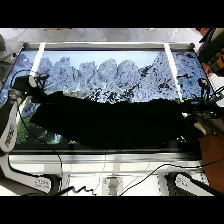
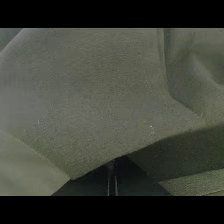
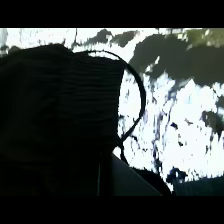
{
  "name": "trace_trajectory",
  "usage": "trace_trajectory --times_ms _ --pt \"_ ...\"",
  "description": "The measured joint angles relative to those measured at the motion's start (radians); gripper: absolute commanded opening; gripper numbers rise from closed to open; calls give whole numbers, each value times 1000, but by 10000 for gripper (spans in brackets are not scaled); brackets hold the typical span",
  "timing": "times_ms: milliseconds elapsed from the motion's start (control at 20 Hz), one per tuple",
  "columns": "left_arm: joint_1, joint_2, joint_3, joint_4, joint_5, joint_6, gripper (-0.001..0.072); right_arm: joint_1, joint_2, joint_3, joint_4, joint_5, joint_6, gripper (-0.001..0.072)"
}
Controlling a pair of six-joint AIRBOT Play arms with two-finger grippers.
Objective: Fold the clothes and pants, and hang the long-sleeved shirts on hangers.
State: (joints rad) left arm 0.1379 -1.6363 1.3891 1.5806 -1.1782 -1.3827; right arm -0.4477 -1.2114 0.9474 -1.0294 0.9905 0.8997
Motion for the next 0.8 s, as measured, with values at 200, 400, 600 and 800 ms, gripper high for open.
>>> trace_trajectory --times_ms 200,400,600,800 --pt "15 222 -244 38 72 -33 9 -1 66 -38 -37 28 17 19" --pt "29 386 -372 51 247 -50 10 -1 138 -66 -27 32 23 19" --pt "-8 387 -407 17 477 -51 701 -1 160 -76 13 6 25 20" --pt "-70 323 -417 -4 662 -54 688 -1 165 -79 26 -7 26 20"
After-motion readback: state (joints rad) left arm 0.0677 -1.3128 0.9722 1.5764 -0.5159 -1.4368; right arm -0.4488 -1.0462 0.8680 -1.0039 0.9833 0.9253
